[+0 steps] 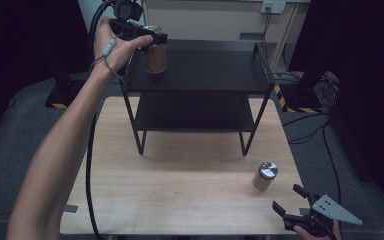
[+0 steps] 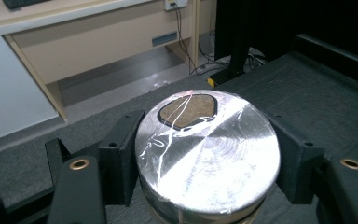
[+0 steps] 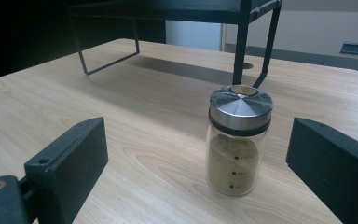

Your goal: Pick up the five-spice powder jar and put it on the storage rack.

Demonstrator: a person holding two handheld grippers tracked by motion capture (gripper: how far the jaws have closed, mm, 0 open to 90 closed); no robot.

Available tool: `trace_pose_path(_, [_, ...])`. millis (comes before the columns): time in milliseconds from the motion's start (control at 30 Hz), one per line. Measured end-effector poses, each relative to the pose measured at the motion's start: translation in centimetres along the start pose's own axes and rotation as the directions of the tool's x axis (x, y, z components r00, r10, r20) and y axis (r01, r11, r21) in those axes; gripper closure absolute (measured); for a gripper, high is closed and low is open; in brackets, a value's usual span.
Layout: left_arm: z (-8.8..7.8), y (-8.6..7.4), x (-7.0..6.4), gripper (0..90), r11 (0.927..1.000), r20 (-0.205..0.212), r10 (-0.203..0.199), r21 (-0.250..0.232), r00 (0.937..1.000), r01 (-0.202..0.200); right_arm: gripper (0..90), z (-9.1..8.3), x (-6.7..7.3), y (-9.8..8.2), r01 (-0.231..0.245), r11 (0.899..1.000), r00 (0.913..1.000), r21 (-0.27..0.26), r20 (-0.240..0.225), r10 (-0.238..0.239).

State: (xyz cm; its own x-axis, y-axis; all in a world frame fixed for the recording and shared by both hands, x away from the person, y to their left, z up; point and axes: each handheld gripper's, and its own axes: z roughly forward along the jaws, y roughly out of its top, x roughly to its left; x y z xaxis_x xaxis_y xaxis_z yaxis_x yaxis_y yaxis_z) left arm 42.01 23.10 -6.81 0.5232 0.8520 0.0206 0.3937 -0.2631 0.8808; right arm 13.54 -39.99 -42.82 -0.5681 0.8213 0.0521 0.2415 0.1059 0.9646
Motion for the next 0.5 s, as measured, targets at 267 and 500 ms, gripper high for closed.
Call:
trace_pose_path(267, [1.8, 0.1, 0.1, 33.4, 0.9992, -0.02, 0.01, 0.04, 0.9997, -0.009, 5.8, 0.0, -0.1, -0.1, -0.004, 1.0, 1.0, -0.003, -0.001, 0.004])
trace_pose_path(500, [2.4, -0.5, 0.7, 33.4, 0.9993, -0.002, -0.015, 0.033, 0.9999, 0.015, 5.8, 0.0, -0.2, -0.1, -0.005, 1.0, 1.0, 0.0, -0.005, 0.005])
